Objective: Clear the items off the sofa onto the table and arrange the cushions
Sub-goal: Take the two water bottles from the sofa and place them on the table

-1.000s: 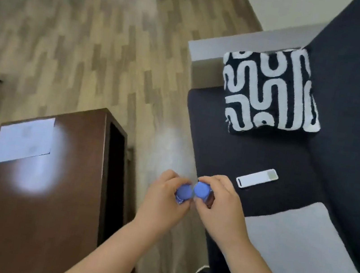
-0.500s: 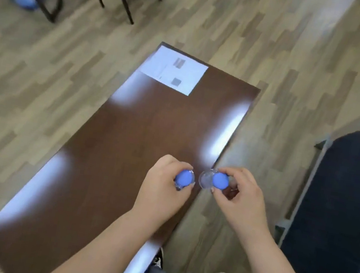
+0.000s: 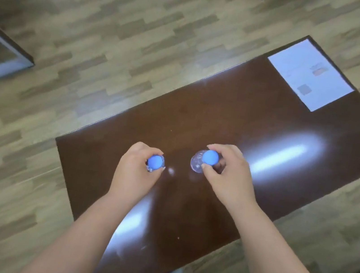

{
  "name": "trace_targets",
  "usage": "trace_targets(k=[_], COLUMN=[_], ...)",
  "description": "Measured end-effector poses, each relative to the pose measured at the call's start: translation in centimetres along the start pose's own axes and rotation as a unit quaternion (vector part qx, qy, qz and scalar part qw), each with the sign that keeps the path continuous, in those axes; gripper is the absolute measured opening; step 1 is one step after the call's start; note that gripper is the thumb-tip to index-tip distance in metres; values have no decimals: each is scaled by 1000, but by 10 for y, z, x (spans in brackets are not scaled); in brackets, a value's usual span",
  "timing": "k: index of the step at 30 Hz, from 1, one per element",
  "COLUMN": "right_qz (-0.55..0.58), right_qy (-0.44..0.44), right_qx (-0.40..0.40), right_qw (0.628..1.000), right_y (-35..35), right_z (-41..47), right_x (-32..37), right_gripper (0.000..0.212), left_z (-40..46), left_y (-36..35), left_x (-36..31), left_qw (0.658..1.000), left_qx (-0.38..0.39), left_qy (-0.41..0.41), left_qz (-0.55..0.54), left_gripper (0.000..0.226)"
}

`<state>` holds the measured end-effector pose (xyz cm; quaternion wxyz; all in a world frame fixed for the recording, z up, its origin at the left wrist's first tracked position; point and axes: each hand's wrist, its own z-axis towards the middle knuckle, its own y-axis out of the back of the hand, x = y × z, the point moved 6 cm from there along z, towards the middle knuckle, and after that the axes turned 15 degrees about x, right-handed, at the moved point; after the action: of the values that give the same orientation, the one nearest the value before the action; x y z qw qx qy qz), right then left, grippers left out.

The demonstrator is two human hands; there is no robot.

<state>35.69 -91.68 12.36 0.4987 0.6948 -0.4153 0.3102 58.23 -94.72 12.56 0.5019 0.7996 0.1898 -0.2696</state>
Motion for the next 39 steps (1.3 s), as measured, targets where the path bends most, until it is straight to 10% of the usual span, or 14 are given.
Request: trace_targets(k=[12,39], right_qz=[-198,-219], right_qy=[86,-12], right_qx=[235,246], right_qw=[948,944], right_y=[-164,-212], right_z=[77,55], right_x=[37,-9], right_gripper=[37,44], left_z=[-55,-28], left_y=[-33,-20], left_x=[120,159], left_qw=[997,996], left_qx=[-31,-19], left_qy=[54,79], left_qz=[-51,-28], left_gripper=[17,37])
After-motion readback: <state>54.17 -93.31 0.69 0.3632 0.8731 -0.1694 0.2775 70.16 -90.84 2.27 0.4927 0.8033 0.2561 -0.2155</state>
